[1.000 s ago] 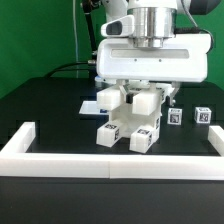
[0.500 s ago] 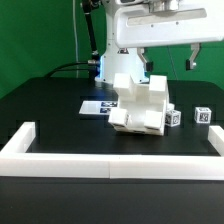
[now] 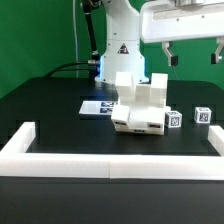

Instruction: Assemble chair

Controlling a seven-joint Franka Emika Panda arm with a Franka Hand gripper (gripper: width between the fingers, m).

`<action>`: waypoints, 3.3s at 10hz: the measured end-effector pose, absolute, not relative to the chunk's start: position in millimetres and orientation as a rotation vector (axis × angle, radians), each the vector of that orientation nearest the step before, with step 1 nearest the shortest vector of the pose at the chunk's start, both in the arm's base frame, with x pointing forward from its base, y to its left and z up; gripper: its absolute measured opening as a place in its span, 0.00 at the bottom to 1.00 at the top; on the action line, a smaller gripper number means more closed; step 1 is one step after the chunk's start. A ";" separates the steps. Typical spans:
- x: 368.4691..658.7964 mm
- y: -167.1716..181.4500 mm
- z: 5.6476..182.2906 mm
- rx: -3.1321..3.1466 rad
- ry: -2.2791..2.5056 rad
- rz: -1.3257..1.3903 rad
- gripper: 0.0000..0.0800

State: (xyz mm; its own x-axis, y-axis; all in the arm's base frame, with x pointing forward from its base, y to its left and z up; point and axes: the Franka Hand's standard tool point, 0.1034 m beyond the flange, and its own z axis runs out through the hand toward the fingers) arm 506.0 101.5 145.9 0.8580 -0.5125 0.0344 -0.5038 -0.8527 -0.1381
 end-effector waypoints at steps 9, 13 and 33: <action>509.0 73.2 111.8 -2.993 0.654 -0.119 0.81; 522.6 61.1 107.3 -3.016 0.596 -0.142 0.81; 530.5 23.7 99.0 -3.052 0.544 -0.189 0.81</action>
Offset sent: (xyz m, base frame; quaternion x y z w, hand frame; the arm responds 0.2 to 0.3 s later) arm 0.0085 -0.0159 -0.0140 0.0017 0.0044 -0.0297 0.9995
